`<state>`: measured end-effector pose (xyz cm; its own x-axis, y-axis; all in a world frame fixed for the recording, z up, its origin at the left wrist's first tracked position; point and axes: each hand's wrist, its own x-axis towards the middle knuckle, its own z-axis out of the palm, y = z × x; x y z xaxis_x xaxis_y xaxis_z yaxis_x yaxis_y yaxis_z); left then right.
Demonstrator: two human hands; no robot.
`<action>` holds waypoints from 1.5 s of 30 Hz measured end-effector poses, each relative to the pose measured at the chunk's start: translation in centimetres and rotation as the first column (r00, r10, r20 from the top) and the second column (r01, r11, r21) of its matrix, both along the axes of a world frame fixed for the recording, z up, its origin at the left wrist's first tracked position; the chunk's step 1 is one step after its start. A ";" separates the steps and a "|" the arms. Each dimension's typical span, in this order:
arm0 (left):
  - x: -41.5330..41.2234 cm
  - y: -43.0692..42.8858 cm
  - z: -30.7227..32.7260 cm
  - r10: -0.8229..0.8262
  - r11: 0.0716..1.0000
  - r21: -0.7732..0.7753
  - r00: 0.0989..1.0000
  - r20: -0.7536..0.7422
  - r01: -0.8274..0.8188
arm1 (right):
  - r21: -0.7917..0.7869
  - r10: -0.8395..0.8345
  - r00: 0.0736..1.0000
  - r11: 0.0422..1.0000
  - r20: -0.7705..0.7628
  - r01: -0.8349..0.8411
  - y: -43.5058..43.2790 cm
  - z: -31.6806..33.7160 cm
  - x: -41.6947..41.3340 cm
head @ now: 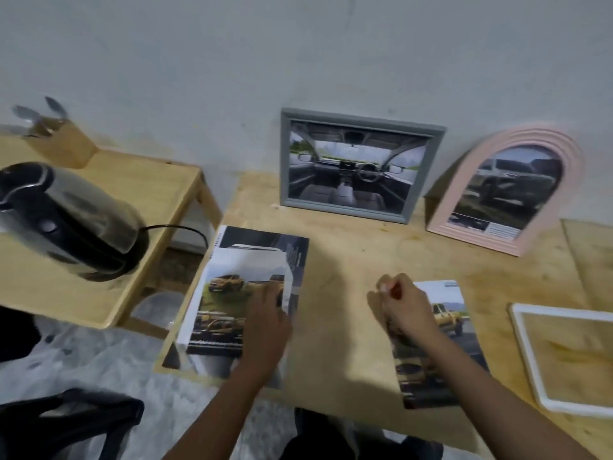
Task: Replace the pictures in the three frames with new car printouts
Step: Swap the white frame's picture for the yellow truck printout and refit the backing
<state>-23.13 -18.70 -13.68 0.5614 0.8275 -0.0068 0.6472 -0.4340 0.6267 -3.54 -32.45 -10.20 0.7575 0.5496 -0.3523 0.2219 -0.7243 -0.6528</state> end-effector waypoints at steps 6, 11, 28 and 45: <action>8.0 -11.2 -2.6 -0.686 0.728 0.033 0.727 0.035 0.685 | -0.288 -0.334 0.942 0.900 0.024 0.327 -10.0 -1.7 5.3; 10.0 -14.5 -3.7 -0.713 0.701 0.001 0.700 -0.022 0.714 | -0.432 -0.322 0.945 0.862 -0.060 0.267 -12.4 -2.4 3.7; 19.3 -19.4 11.8 0.335 0.321 -0.854 0.794 0.508 0.410 | 0.041 0.500 0.687 0.793 0.528 -0.608 -21.1 7.7 12.0; 23.7 -32.4 -0.5 -0.104 0.859 -0.478 0.976 0.189 0.184 | -0.540 0.651 0.681 0.725 0.335 -0.428 -37.9 -3.7 15.8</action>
